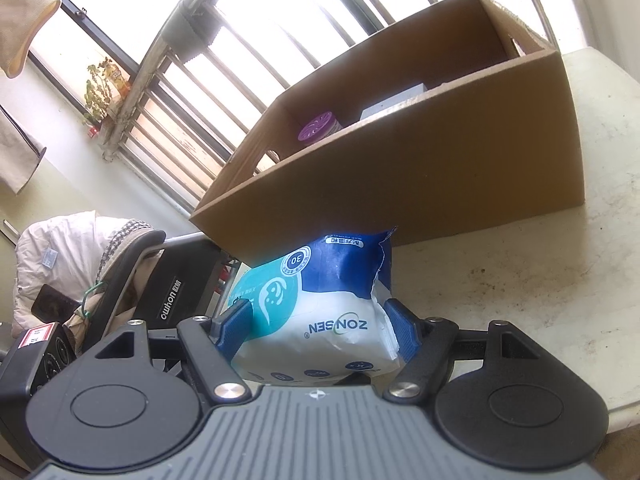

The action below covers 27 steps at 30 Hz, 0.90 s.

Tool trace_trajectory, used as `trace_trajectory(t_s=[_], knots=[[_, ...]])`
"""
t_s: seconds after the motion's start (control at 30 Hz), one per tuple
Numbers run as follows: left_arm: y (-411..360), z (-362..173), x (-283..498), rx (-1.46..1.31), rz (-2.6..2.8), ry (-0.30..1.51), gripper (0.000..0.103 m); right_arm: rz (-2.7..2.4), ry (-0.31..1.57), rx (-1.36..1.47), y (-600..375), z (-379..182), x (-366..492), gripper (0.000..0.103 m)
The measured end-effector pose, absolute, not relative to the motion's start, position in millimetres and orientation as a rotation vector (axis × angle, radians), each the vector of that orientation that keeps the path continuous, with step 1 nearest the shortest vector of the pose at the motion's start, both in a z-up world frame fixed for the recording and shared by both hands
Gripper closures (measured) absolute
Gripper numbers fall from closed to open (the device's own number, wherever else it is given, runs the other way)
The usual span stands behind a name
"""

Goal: Organize objects
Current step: 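Lift the wet-wipes pack over the cardboard box wall with the right gripper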

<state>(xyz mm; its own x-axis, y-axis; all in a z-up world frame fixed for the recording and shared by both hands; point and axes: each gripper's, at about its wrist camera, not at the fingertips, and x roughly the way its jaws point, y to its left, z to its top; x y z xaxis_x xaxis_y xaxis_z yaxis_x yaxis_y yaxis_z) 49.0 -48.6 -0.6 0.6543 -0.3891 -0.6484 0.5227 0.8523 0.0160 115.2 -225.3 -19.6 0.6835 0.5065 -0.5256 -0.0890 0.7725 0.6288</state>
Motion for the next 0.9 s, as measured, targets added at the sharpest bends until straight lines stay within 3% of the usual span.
trace_trajectory(t_s=[0.9], knots=[[-36, 47, 85, 0.260, -0.480, 0.509, 0.019, 0.424, 0.607, 0.522, -215, 50, 128, 0.028]])
